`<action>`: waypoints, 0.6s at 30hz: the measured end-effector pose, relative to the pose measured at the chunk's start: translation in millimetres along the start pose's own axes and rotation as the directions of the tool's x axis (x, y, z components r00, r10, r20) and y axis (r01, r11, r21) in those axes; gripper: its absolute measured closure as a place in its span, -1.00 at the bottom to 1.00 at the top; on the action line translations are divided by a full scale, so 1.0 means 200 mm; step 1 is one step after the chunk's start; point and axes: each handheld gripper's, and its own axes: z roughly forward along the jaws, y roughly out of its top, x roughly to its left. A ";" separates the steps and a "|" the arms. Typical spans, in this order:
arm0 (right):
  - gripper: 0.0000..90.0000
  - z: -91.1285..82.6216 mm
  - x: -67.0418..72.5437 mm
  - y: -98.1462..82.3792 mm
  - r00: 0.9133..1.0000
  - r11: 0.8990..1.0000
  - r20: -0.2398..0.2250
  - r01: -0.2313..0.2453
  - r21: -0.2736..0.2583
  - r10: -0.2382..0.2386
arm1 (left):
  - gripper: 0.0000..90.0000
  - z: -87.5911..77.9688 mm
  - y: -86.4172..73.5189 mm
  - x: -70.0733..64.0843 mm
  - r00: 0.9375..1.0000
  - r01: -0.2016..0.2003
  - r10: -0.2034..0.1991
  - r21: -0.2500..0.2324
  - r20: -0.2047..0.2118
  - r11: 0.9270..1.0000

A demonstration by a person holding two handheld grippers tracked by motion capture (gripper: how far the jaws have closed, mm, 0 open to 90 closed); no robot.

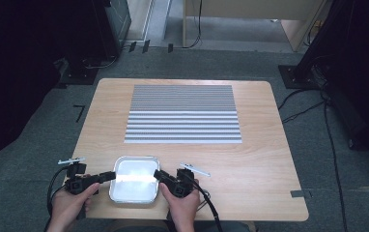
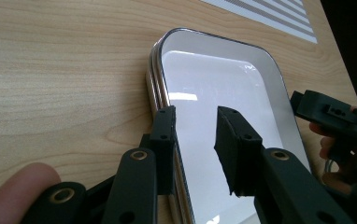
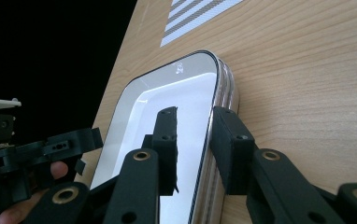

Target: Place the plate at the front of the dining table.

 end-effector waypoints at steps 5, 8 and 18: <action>0.62 0.00 -0.02 0.00 0.999 1.000 -0.020 -0.026 0.004 0.026 | 0.52 0.00 0.00 0.00 1.000 0.007 -0.007 -0.001 0.007 1.000; 0.63 0.00 -0.02 0.00 0.999 0.999 -0.030 -0.040 0.005 0.040 | 0.52 0.00 0.00 0.00 1.000 0.005 -0.005 -0.003 0.007 1.000; 0.63 0.00 -0.02 0.00 0.997 0.999 -0.055 -0.047 0.015 0.048 | 0.44 0.00 0.00 -0.01 1.000 -0.003 0.003 -0.011 0.028 1.000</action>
